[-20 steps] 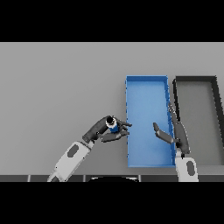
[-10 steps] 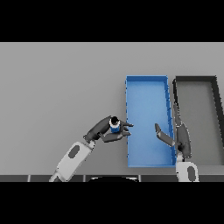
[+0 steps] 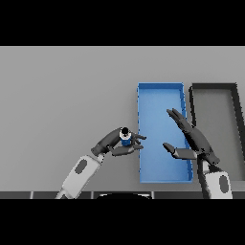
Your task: Pick up the blue pipe and place it into the blue bin.
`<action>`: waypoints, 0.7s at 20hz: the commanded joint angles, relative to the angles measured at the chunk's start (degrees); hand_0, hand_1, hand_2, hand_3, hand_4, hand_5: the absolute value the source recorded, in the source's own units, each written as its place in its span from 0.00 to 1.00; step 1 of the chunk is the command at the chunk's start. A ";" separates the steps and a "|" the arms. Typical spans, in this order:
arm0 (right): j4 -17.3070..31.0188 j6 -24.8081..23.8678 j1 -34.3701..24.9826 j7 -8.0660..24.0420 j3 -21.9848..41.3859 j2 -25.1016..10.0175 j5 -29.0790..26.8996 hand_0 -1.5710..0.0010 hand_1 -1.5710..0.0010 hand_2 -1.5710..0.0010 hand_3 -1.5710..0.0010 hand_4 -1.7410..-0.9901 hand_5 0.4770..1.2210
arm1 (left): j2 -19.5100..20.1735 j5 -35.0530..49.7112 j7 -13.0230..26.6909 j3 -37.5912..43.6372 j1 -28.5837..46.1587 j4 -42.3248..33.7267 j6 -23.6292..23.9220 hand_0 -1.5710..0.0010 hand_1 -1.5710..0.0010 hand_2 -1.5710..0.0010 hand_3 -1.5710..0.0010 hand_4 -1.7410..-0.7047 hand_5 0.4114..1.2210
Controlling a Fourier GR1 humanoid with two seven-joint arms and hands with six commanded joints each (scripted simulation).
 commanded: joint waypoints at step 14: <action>2.21 6.47 -23.68 14.98 13.48 0.41 -3.75 1.00 1.00 0.97 1.00 0.65 0.10 | -2.36 -2.96 -0.33 3.11 -0.43 1.70 -3.87 0.00 0.00 0.00 0.00 0.27 1.00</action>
